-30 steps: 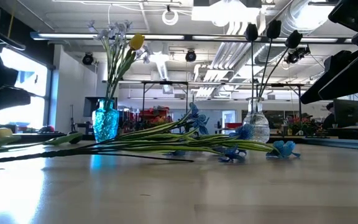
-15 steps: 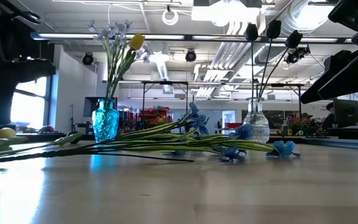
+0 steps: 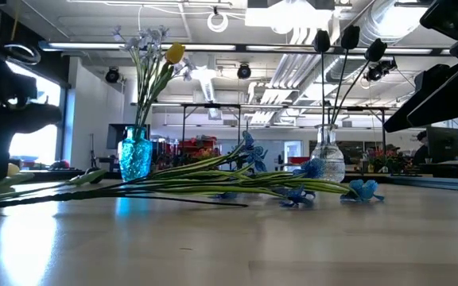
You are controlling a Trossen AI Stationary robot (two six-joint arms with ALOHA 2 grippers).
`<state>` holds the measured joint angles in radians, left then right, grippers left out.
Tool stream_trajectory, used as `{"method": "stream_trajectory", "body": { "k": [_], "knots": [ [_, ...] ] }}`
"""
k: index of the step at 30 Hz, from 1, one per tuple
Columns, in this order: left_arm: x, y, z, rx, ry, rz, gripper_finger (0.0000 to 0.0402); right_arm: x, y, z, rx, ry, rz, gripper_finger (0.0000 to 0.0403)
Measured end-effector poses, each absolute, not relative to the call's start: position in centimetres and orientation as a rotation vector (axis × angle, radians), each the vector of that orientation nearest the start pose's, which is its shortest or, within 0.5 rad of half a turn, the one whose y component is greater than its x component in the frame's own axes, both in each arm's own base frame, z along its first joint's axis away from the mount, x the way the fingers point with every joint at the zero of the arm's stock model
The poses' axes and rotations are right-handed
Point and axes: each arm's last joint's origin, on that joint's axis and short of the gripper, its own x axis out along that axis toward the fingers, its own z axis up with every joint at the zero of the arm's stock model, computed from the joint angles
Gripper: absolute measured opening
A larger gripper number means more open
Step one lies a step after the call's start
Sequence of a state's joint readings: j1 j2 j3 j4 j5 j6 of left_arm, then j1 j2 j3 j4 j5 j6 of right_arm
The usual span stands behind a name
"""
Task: Sort flowers into vase by color
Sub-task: Put the yellow flower into the blue vase
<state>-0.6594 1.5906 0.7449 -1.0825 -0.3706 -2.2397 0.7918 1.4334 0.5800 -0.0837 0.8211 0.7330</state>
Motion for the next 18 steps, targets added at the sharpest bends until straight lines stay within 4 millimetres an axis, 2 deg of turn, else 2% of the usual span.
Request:
{"method": "stream_trajectory", "body": {
  "k": [4,9,13,18],
  "knots": [
    [16.4,-10.9,12.4,-0.854,0.907,1.413,0.0127,18.5,15.7,14.9,0.031,0.584,-0.253,0.0323],
    [16.5,-10.3,12.0,-0.874,0.889,1.437,0.0126,18.5,15.7,14.9,0.033,0.584,-0.254,0.0323],
    [16.5,-10.2,12.0,-0.864,0.893,1.44,0.0101,18.5,15.7,14.9,0.037,0.583,-0.254,0.0323],
    [16.3,-10.4,12.0,-0.831,0.897,1.409,0.0037,18.5,15.7,14.9,0.039,0.583,-0.255,0.0323]
  ]
}}
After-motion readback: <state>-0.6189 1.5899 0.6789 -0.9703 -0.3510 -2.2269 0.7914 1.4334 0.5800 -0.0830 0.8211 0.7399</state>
